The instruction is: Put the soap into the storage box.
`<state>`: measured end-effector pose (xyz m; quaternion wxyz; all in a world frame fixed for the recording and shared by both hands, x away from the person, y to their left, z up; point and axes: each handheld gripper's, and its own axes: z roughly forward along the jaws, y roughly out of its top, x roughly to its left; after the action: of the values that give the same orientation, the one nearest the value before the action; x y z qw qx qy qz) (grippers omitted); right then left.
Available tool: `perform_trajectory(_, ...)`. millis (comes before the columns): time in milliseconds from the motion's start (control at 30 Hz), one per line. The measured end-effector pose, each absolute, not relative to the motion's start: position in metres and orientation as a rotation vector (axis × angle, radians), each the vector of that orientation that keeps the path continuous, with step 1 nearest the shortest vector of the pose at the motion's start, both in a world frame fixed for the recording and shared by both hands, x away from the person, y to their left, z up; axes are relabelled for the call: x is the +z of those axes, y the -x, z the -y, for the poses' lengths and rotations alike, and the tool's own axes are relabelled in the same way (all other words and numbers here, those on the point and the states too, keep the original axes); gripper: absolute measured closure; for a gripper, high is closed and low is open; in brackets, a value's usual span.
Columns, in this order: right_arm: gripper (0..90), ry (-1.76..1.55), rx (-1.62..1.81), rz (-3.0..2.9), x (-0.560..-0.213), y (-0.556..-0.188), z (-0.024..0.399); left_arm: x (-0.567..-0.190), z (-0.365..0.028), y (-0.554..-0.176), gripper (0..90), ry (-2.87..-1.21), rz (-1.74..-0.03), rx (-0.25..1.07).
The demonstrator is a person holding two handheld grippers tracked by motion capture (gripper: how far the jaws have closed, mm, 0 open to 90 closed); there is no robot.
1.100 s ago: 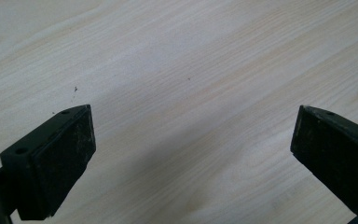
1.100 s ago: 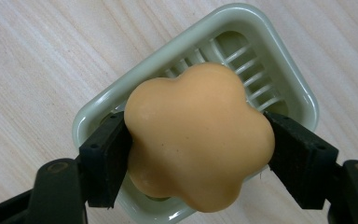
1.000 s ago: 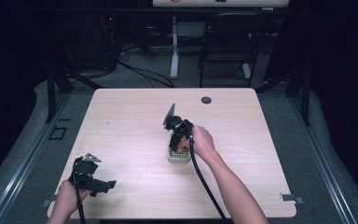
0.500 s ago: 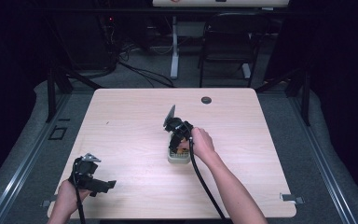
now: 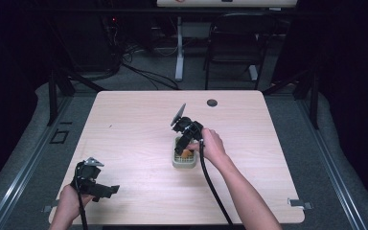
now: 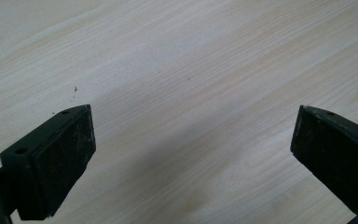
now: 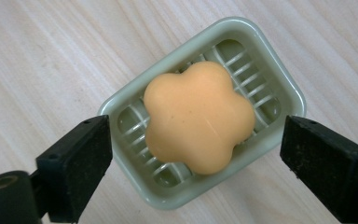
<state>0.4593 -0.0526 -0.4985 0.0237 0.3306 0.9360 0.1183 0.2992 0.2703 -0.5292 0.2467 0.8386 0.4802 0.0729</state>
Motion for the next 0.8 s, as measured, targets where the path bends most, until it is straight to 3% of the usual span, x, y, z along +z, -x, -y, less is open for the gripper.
perform_trajectory(400, 0.2, -0.965, 0.475, -2.863, -0.465, -0.434, 0.073, -0.529, -0.27, -0.299, 0.2, -2.289, -1.308, 0.199)
perform_trajectory(800, 0.0, -0.966, 0.558, -2.809, -0.447, -0.404, 0.108, -0.529, -0.269, -0.299, 0.2, -2.289, -1.309, 0.204)
